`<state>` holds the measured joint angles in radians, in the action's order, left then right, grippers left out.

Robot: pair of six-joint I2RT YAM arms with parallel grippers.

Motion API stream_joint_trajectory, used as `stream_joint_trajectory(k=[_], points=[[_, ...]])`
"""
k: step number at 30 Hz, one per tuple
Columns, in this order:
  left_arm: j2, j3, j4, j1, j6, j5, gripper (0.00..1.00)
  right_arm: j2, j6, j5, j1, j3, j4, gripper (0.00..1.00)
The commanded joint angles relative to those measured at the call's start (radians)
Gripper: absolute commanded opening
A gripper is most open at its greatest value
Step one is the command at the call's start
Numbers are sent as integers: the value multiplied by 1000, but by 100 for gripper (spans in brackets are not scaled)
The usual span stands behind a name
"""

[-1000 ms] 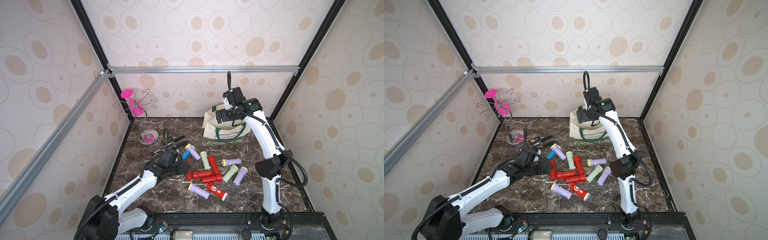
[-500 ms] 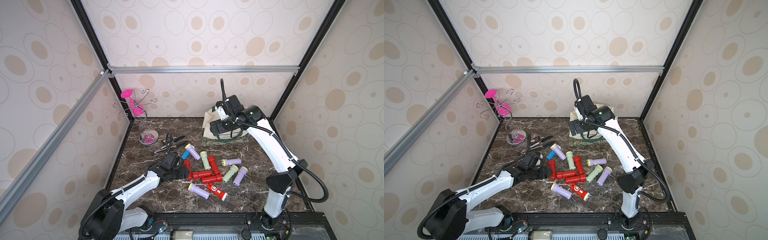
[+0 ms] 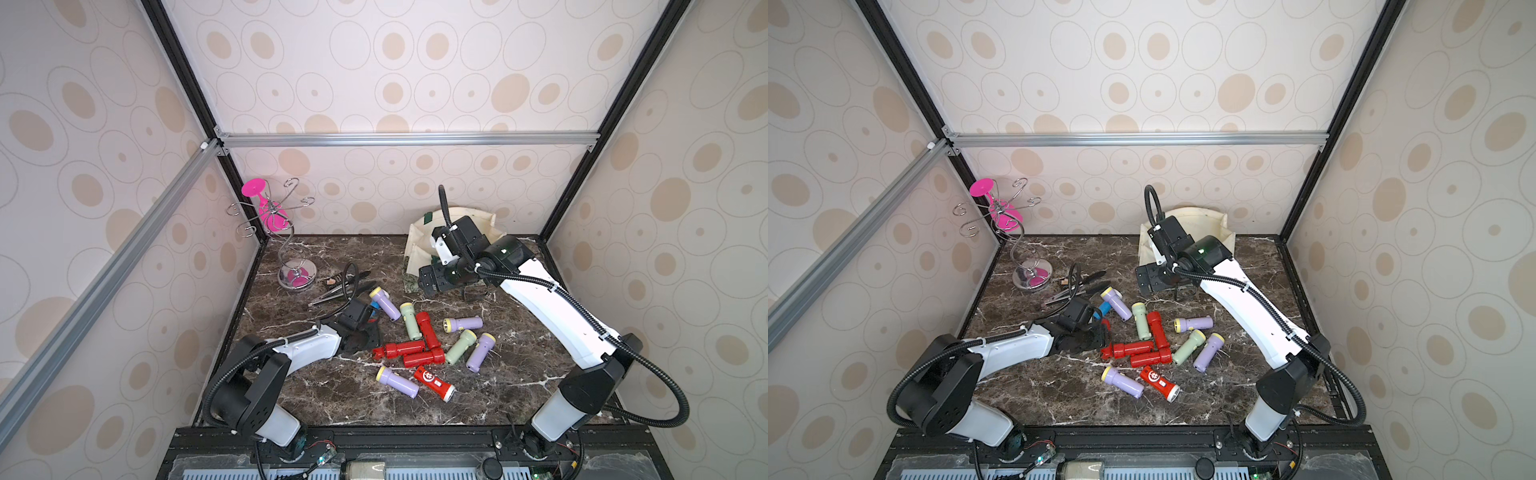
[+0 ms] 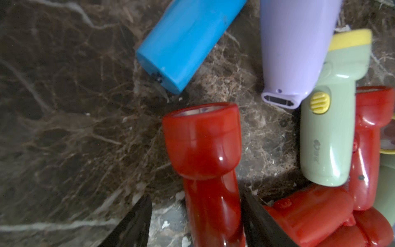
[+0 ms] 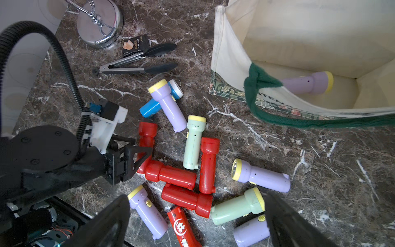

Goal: Put the flashlights into the tote bags
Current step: Pick up the flashlight from the center of the board.

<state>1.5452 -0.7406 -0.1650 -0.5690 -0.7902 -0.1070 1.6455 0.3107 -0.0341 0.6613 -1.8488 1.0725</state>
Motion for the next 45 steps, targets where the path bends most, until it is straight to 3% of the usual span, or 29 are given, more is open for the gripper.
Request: stream_joint_trajectory(k=[1, 8, 19, 32, 38, 45], points=[[44, -43, -9, -10, -15, 69, 62, -22, 25, 6, 5, 22, -19, 100], [49, -13, 10, -25, -47, 85, 49, -39, 42, 18, 5, 70, -53, 100], [-37, 12, 39, -26, -62, 55, 14, -58, 41, 22, 5, 125, -81, 100], [-284, 55, 108, -20, -35, -3, 4, -119, 53, 124, 4, 239, -218, 100], [-398, 43, 111, 4, -20, -47, 1, -143, 84, 278, -21, 303, -343, 99], [-460, -2, 192, 35, -31, -131, 0, -149, 103, 569, -97, 354, -487, 98]])
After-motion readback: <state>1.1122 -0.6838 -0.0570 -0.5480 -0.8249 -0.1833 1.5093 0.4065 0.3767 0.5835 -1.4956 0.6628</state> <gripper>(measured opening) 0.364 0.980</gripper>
